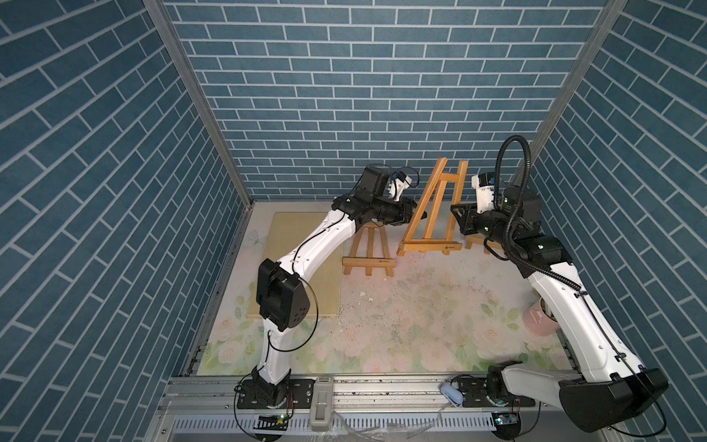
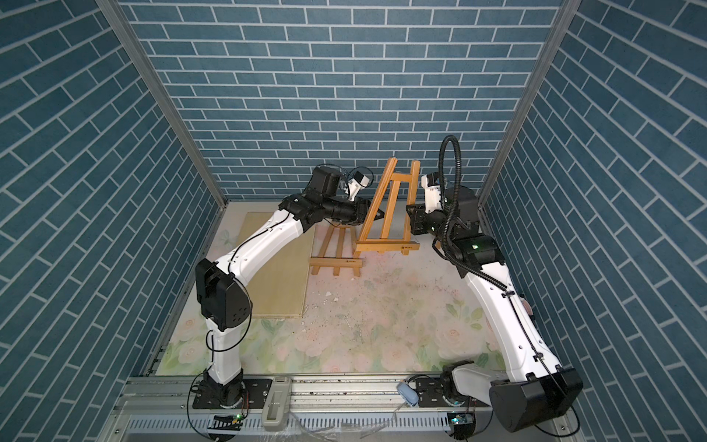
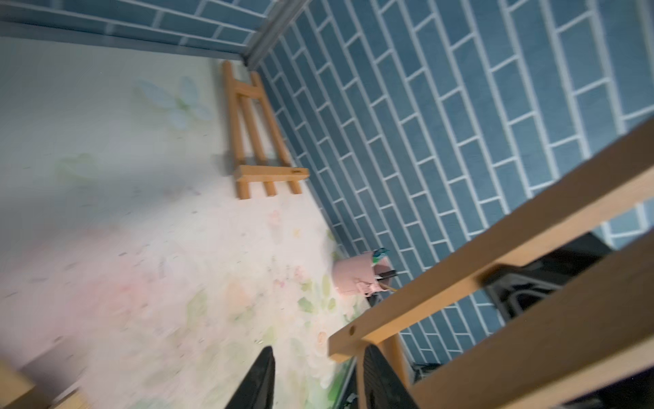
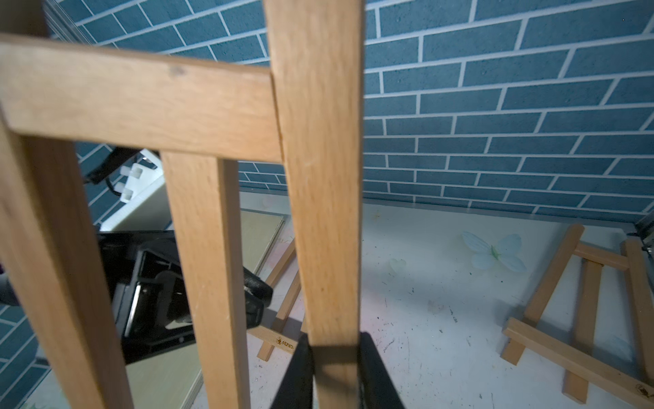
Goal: Disassemble the easel
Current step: Fold up the easel, then place the easel at the center of the board.
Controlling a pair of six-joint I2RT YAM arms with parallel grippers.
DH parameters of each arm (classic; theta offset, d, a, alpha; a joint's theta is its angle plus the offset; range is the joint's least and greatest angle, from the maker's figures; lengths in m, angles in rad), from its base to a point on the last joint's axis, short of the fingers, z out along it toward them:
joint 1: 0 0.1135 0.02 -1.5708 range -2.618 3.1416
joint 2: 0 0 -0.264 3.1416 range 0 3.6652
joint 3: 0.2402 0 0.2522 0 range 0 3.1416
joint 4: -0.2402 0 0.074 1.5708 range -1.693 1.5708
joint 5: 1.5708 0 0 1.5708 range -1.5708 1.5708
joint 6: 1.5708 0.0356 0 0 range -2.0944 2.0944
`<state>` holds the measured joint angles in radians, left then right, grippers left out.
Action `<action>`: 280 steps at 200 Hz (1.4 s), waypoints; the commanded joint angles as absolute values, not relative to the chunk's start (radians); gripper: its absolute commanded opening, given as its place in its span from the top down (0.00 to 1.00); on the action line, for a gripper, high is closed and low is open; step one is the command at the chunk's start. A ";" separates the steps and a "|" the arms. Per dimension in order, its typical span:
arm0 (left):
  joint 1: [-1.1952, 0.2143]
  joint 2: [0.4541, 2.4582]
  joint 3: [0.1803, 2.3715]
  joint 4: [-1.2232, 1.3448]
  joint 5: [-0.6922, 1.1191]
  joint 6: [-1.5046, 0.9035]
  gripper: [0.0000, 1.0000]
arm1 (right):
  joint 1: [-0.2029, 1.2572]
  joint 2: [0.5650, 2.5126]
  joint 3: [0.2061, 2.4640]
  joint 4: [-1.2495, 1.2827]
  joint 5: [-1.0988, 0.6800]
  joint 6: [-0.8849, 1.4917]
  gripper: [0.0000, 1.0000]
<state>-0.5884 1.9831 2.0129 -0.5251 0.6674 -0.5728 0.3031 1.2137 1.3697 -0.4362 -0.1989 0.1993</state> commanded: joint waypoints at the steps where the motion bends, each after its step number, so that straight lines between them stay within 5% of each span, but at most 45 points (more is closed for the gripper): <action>1: -0.467 1.868 1.902 -0.660 0.494 -0.498 0.57 | 0.306 1.174 1.422 -0.440 -0.115 0.145 1.00; 95: -0.255 1.554 1.671 -0.727 0.427 -0.440 0.56 | 0.184 1.596 1.713 -0.955 -0.070 -0.051 1.00; 280: -0.195 1.389 1.608 -0.785 0.384 -0.455 0.55 | 0.163 2.367 2.226 -0.995 -0.060 -0.077 1.00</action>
